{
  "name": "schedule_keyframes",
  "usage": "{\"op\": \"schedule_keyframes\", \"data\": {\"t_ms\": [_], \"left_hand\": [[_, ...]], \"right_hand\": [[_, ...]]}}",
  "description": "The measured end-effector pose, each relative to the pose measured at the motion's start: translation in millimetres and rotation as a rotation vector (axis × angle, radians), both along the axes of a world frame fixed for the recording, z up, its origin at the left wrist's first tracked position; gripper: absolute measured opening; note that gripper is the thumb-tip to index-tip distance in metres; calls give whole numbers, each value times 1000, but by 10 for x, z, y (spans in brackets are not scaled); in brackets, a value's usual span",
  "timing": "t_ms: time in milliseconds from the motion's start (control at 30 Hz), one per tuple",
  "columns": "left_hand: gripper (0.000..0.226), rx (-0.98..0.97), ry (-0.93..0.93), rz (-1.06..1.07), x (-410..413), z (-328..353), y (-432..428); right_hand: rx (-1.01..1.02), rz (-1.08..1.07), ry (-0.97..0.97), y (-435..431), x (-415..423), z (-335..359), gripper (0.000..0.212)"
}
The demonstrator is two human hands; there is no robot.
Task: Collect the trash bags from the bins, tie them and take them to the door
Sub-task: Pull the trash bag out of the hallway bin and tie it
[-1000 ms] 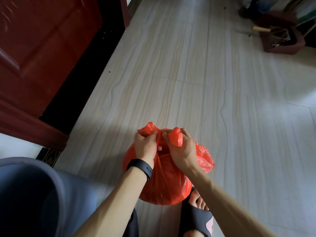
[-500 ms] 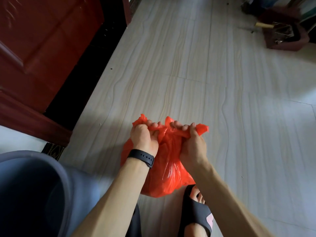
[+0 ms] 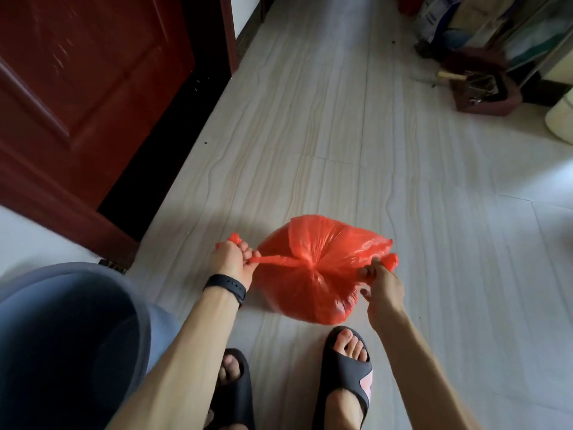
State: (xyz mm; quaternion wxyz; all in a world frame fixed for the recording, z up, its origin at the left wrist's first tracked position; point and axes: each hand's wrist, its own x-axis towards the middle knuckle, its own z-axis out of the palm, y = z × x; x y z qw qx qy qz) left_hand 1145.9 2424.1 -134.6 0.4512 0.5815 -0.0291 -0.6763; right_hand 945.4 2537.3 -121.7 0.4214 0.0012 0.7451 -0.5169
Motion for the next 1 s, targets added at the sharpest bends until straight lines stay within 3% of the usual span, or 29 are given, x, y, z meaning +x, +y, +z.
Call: {"op": "schedule_keyframes", "data": {"t_ms": [133,200,300,400,533,667,800,900,1000], "left_hand": [[34,-49,-90,48,74,-139,-8],[33,-124,-78,0,10,-75,-17],[31,-250,-91,-73,-69,190,-106],[32,-267,-129,-83,-77,314,-252],[32,-109,-201,6,-26,154,-372],[36,10,-310,-88,122,-94,-262],[35,-125,-265,11,154,-136,-172],[37,-246,-276,16,135,-1,-187],[19,-211,-215,-56,88,-52,-76]], "right_hand": [[-24,-33,-45,-22,25,-90,36],[-167,-61,-93,-114,19,-13,39],[-436,-129,-344,-301,2,164,41],[-523,-165,-445,-379,-4,327,45],[-442,-163,-397,-395,-39,294,43],[-262,-200,-408,-252,-9,-34,40],[-193,-159,-430,-202,11,-198,39],[-248,-52,-280,-360,68,-94,38],[-236,94,-55,-394,39,-19,42]]}}
